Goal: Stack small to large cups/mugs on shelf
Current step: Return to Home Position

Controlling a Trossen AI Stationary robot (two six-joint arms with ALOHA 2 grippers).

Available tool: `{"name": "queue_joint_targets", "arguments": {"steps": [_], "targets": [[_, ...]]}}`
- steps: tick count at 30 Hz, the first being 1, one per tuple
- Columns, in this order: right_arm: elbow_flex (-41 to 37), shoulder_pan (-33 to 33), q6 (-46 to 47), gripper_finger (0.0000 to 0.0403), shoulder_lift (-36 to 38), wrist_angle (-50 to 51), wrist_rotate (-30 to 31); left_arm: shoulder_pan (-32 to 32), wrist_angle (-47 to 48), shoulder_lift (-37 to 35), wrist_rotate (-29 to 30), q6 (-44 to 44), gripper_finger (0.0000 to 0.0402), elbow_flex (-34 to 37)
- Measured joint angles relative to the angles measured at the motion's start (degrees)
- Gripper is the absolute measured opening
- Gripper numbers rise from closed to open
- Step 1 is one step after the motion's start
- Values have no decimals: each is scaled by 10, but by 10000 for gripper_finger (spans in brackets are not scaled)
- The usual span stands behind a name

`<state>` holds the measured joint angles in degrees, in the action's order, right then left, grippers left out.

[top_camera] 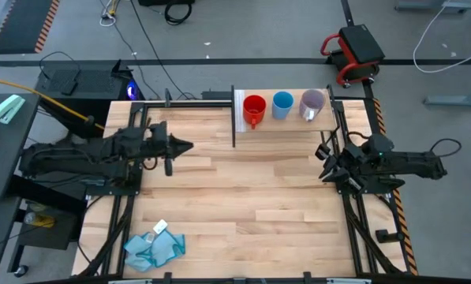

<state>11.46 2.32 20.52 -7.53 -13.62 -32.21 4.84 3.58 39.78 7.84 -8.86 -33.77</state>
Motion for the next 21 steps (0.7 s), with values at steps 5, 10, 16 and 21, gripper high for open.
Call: {"name": "queue_joint_targets", "arguments": {"steps": [5, 10, 16, 21], "targets": [[-9, -46, -30, 65, -1, 30, 55, -11, -33, -79, 0, -12, 27, 83], [-25, -67, -46, 65, -2, 33, 80, -21, -99, -143, -4, -1, 24, 150], [-53, -67, -42, 65, -2, 33, 82, -22, -92, -180, -6, 1, 33, 191], [-86, -67, -33, 65, -2, 1, 83, -22, -93, -205, 4, -9, 35, 223]]}}
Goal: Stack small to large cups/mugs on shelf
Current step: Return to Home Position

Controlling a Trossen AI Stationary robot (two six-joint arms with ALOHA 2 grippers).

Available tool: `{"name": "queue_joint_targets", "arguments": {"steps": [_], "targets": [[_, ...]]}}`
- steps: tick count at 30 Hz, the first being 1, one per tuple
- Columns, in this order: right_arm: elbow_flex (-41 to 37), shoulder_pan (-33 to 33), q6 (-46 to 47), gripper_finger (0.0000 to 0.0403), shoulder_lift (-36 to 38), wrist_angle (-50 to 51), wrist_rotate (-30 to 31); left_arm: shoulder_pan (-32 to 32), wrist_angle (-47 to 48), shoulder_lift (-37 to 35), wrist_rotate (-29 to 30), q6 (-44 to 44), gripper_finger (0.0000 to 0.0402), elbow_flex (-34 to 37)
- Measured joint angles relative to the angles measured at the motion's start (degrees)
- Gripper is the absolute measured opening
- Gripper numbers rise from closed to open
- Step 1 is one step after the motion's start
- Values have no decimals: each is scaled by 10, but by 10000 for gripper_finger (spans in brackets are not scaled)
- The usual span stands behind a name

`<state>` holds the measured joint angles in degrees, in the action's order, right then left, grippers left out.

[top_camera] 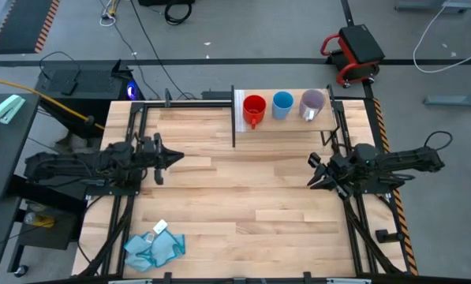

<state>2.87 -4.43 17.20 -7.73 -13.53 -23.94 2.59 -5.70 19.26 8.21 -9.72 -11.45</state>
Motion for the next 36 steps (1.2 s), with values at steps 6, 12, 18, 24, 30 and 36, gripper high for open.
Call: {"name": "queue_joint_targets", "arguments": {"steps": [6, 12, 18, 24, 30, 36], "targets": [[-12, 0, -3, 65, 0, -10, 0, 0, -13, -47, 1, 1, 26, 31], [-12, 0, -9, 65, 0, -9, 0, 0, -14, -103, 1, 13, 26, 55], [-12, 0, -23, 65, 0, 14, 0, 0, -10, -141, 1, 13, 36, 77], [-12, 0, -34, 65, 0, 52, 0, 1, 3, -145, 3, 14, 30, 82], [-12, 0, -65, 65, 0, 84, 0, 1, 29, -145, 14, 14, 23, 82], [-12, 0, -95, 65, 0, 121, 0, 1, 79, -145, 17, 33, 32, 82]]}}
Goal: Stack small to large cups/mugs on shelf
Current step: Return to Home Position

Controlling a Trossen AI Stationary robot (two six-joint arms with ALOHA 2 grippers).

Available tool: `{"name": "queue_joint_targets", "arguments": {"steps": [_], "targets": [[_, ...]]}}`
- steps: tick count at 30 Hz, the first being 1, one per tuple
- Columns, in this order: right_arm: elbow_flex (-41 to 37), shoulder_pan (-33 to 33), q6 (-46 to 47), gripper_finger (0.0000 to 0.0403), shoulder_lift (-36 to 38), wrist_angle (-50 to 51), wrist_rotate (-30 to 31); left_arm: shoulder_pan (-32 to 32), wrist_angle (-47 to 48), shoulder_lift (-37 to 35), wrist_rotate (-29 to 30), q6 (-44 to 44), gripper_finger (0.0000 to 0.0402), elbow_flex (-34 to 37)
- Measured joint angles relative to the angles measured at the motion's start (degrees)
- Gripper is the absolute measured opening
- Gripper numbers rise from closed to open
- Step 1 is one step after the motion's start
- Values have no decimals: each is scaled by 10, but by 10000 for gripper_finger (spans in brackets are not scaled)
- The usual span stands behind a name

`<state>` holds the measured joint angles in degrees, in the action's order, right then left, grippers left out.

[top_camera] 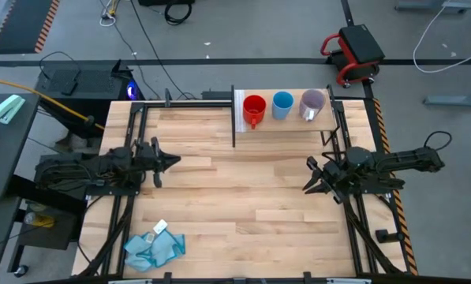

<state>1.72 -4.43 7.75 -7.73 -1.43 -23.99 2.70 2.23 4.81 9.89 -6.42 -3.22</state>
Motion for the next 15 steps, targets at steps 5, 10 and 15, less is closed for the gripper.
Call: {"name": "queue_joint_targets", "arguments": {"steps": [5, 10, 15], "targets": [[0, 0, 43, 64, 0, 1, 0, 0, 24, 1, 0, 2, 35, 0], [0, 0, 61, 65, 0, 1, 0, 0, 26, 1, 0, 34, 27, -1], [0, 0, 62, 65, 0, 1, 0, 0, 25, 1, 0, 72, 24, -1]]}}
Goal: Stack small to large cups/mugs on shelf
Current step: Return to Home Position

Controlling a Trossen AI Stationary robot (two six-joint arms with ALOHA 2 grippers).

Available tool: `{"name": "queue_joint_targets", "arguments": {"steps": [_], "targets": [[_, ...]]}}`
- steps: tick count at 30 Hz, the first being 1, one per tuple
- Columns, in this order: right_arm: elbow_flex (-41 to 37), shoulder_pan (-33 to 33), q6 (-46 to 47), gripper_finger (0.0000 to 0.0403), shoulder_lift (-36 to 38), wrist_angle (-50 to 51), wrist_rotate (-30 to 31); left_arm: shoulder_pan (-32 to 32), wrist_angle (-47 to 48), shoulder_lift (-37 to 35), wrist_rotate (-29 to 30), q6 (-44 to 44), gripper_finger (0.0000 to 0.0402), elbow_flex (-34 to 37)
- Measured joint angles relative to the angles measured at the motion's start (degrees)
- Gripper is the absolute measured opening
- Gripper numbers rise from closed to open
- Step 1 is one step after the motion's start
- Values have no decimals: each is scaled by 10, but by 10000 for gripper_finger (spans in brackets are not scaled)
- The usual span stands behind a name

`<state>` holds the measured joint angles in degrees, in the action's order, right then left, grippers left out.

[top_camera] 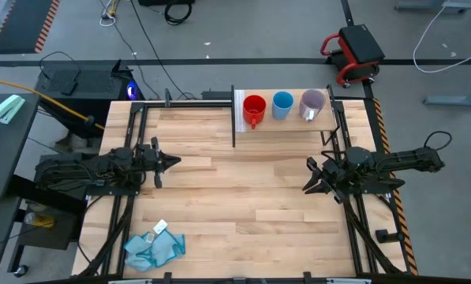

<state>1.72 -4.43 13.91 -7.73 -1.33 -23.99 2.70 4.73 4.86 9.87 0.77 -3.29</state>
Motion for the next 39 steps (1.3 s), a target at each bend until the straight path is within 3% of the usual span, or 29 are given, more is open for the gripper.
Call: {"name": "queue_joint_targets", "arguments": {"steps": [9, 39], "targets": [[0, 0, 0, 64, 0, 0, 0, 0, 0, 0, 0, -1, 36, 0], [1, 0, -1, 64, 0, 0, 0, 0, -1, 0, 0, -1, 24, 0]]}}
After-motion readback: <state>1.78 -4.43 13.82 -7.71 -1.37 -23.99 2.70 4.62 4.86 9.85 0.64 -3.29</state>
